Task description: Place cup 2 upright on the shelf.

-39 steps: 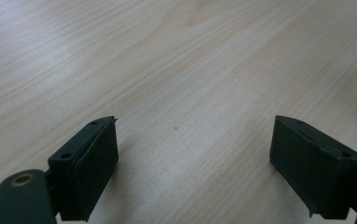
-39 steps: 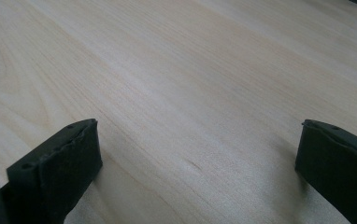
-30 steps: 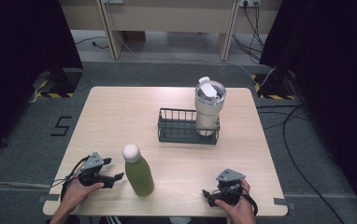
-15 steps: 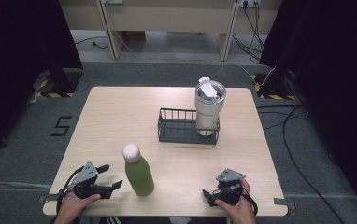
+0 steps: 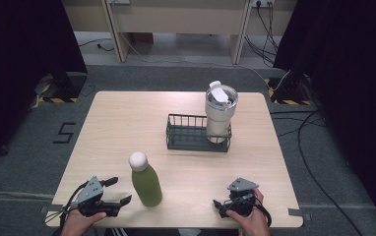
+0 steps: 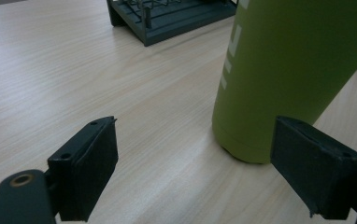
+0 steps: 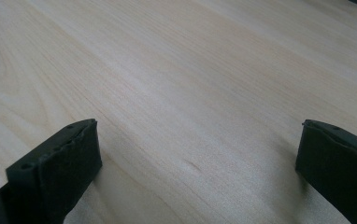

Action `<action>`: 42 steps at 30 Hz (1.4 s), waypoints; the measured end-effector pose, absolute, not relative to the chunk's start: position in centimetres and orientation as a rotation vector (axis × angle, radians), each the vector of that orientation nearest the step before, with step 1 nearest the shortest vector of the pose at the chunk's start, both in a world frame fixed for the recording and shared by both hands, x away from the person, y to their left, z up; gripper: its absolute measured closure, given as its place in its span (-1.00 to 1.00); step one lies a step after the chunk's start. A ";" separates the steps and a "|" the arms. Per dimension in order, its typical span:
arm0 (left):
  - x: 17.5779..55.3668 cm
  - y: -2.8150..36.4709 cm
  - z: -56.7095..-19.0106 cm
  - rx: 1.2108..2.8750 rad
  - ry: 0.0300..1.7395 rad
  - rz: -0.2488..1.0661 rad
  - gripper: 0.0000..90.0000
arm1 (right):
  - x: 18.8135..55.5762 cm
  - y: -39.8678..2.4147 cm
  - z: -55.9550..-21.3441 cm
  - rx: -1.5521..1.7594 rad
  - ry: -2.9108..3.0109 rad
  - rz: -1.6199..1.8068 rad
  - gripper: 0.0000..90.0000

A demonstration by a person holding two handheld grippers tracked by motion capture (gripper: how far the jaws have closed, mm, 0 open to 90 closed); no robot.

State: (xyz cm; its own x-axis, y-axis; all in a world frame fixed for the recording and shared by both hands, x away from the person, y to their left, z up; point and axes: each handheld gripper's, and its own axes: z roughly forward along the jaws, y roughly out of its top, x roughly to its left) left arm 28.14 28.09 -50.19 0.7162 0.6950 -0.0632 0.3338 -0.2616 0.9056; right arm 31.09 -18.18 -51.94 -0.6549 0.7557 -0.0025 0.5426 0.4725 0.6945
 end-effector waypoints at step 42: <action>27.8 24.1 -49.5 1.771 0.617 0.408 -0.68 | 31.3 -18.2 -51.9 1.102 2.413 0.975 -0.99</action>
State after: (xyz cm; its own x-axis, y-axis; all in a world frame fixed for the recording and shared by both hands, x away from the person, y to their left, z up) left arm 27.76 24.10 -49.54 0.8008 0.5977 -0.0394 0.1983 -0.2025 0.9590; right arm 31.30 -18.21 -51.93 -0.6539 0.7566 -0.0028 0.5424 0.4713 0.6955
